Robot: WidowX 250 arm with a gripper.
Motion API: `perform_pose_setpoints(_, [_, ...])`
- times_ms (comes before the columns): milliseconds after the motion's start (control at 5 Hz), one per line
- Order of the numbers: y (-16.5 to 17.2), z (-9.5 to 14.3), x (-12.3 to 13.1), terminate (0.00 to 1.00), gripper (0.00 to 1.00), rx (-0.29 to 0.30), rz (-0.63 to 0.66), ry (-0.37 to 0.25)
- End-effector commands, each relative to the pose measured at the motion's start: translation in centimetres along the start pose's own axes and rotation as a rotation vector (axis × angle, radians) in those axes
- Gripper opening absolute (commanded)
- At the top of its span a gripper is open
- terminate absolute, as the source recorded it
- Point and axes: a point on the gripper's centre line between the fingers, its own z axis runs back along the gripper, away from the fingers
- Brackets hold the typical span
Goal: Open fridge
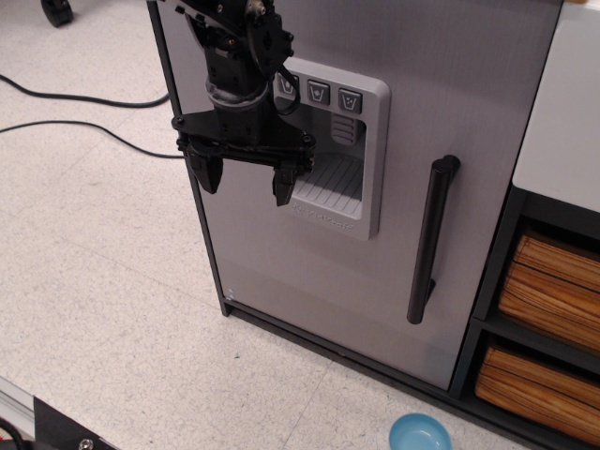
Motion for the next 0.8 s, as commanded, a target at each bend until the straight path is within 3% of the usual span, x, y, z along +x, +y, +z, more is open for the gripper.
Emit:
perform_pose_setpoints(0, [0.0,0.0,0.0,0.0,1.0,0.0,0.0,0.0])
perform_pose_setpoints(200, [-4.2,-0.9,1.2,0.0,1.0,-0.023,-0.095,0.0])
perform_pose_setpoints(400, [-9.4,-1.3,2.3,0.0,1.0,-0.113,-0.206,0.017])
perform_pose_setpoints(600, [-12.7,1.0,2.1,0.0,1.0,-0.172,-0.271,-0.043])
